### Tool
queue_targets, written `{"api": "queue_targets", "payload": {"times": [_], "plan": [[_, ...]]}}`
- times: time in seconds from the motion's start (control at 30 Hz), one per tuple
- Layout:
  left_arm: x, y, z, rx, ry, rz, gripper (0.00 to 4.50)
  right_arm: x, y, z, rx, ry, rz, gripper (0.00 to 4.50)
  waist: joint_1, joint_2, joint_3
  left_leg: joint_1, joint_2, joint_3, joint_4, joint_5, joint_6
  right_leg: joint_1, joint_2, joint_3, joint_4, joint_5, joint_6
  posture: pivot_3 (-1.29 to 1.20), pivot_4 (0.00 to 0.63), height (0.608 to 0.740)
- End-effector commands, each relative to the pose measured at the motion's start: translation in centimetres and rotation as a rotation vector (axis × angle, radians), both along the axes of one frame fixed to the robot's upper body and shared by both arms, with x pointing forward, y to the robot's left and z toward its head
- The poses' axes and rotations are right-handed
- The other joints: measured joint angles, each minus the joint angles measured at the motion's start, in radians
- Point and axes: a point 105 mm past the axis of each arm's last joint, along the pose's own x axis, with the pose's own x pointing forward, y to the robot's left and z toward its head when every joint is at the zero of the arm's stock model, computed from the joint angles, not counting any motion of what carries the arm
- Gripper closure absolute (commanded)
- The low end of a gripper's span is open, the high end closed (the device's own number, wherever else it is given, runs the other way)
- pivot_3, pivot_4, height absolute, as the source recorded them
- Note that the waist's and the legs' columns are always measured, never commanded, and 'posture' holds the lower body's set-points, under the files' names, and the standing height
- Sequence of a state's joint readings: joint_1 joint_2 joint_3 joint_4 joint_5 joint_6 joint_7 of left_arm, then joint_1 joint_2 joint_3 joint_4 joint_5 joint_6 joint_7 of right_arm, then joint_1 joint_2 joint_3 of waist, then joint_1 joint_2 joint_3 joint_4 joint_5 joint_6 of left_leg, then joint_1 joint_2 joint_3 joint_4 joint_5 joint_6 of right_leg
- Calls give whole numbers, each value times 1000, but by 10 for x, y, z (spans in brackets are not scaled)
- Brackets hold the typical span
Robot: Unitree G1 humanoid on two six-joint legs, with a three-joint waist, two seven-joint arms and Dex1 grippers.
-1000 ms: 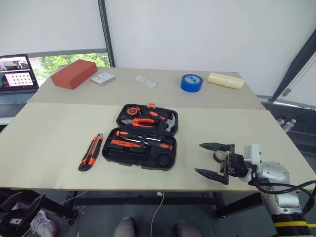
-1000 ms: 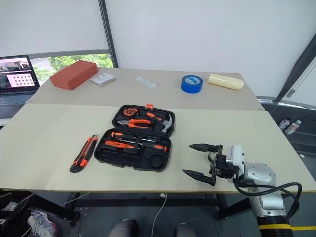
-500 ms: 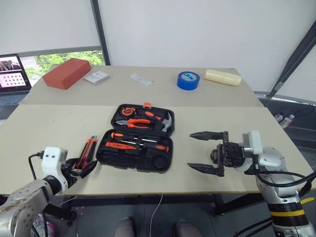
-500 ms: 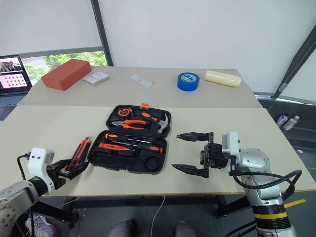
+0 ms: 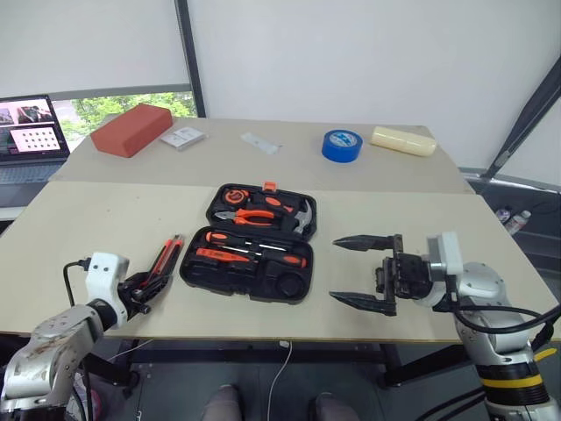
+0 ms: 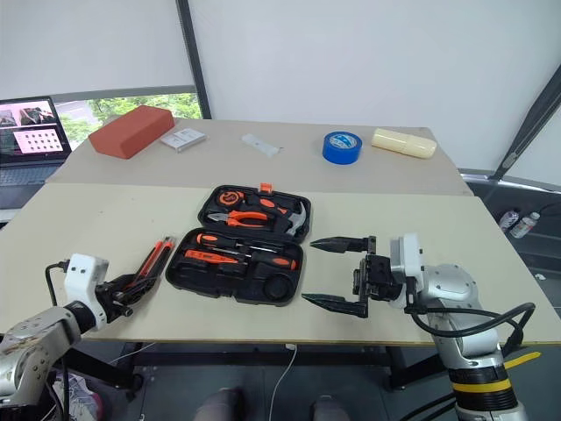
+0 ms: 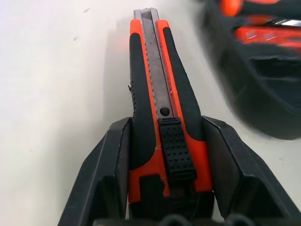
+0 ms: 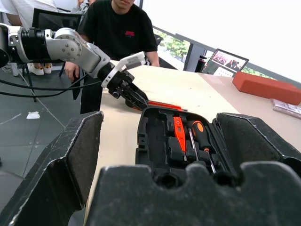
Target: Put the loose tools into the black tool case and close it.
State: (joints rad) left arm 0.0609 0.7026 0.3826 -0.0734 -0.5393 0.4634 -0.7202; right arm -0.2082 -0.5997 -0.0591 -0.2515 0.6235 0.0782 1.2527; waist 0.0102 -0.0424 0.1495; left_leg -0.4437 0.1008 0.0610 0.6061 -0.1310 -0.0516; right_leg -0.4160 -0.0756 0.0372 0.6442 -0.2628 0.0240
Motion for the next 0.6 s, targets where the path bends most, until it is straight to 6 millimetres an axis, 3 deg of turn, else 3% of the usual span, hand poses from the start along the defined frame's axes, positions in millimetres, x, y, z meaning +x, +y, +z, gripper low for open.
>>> {"api": "queue_targets", "payload": {"times": [0.03,0.1,0.17,0.27,0.4,0.6], "plan": [[-17,12,50,159,-162,-290,2716,-7,-14,10,-13,-19,-29,0,0,-2,0,-5,1,0,0,0,0,-4,0,0,1,0,-1,0,150,740],[-16,-3,63,252,-197,-497,2716,-4,-22,10,-29,-19,-60,0,4,0,1,-7,1,1,0,0,0,-6,0,0,0,0,-1,0,150,740],[-9,-34,74,327,-250,-735,2716,0,-27,9,-42,-18,-79,0,15,1,2,-7,0,2,0,0,0,-6,-1,-1,-1,-1,0,0,150,740],[-3,-63,69,476,-256,-1003,2716,0,-28,5,-55,-6,-75,0,27,1,1,-8,0,4,2,0,0,-5,-2,0,-3,1,1,0,150,740],[10,-77,53,679,-247,-1197,2716,-1,-28,3,-58,-1,-73,0,19,0,1,-13,0,4,5,4,6,-5,1,3,0,3,5,0,150,740],[38,-88,40,805,-234,-1263,2716,-6,-31,1,-65,8,-93,0,8,0,1,-14,2,0,5,7,11,-5,7,5,3,4,10,0,150,740]]}}
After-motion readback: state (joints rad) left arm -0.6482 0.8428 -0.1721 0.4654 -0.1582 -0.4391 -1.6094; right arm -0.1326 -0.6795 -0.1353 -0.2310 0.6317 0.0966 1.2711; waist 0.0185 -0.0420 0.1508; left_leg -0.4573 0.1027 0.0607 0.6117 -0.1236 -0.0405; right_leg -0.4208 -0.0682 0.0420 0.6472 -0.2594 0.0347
